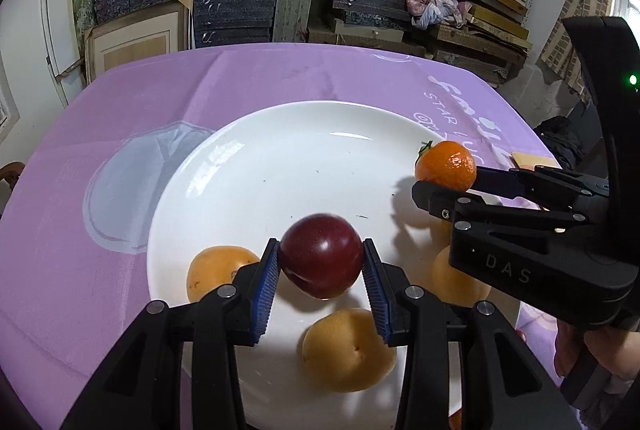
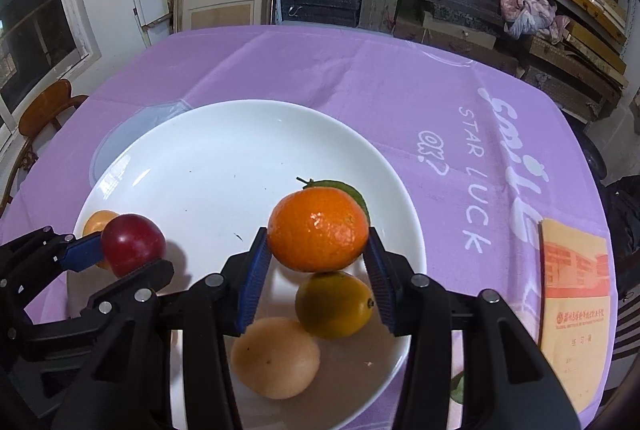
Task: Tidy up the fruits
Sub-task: 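Lower both fruits onto the white plate and open both grippers, then move the left gripper to a stemmed red tomato and close on it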
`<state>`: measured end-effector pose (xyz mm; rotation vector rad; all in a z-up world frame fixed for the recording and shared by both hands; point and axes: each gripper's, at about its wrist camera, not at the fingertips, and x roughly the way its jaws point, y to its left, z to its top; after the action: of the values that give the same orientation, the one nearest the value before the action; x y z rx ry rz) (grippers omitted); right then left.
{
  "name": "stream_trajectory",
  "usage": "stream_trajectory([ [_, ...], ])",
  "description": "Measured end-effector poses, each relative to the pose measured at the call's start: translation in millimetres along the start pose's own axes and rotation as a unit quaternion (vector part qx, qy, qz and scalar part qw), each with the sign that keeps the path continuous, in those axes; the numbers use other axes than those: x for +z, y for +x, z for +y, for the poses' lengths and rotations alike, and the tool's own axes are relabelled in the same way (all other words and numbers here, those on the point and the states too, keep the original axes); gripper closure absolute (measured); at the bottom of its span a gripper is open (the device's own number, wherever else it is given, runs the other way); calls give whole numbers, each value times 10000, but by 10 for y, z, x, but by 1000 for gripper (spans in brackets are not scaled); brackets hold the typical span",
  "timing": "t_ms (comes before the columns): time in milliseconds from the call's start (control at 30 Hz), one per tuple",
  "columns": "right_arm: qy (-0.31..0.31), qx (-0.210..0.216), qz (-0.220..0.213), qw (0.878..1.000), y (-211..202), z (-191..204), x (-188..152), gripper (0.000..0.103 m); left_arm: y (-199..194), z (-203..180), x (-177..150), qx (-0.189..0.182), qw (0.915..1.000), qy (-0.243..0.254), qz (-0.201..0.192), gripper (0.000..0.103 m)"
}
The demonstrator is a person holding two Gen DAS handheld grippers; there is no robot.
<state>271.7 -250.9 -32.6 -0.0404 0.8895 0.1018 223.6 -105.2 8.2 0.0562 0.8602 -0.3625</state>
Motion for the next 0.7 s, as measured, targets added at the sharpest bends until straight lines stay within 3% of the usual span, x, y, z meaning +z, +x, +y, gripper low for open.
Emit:
stream_trajectory([
  [167, -4, -28, -223, 9997, -140, -55, -2, 56, -55, 72, 54, -133, 9997, -190, -71, 61],
  [333, 178, 110, -617, 9979, -606, -168, -105, 56, -317, 192, 28, -31, 9994, -280, -194, 59],
  [500, 71, -108, -1074, 9941, -1179, -160, -499, 33, -731, 375, -231, 176, 9985, -378, -354, 47],
  [700, 217, -157, -1205, 9924, -1566, -132, -1215, 16, -1110, 408, -790, 353, 9981, -353, -358, 37],
])
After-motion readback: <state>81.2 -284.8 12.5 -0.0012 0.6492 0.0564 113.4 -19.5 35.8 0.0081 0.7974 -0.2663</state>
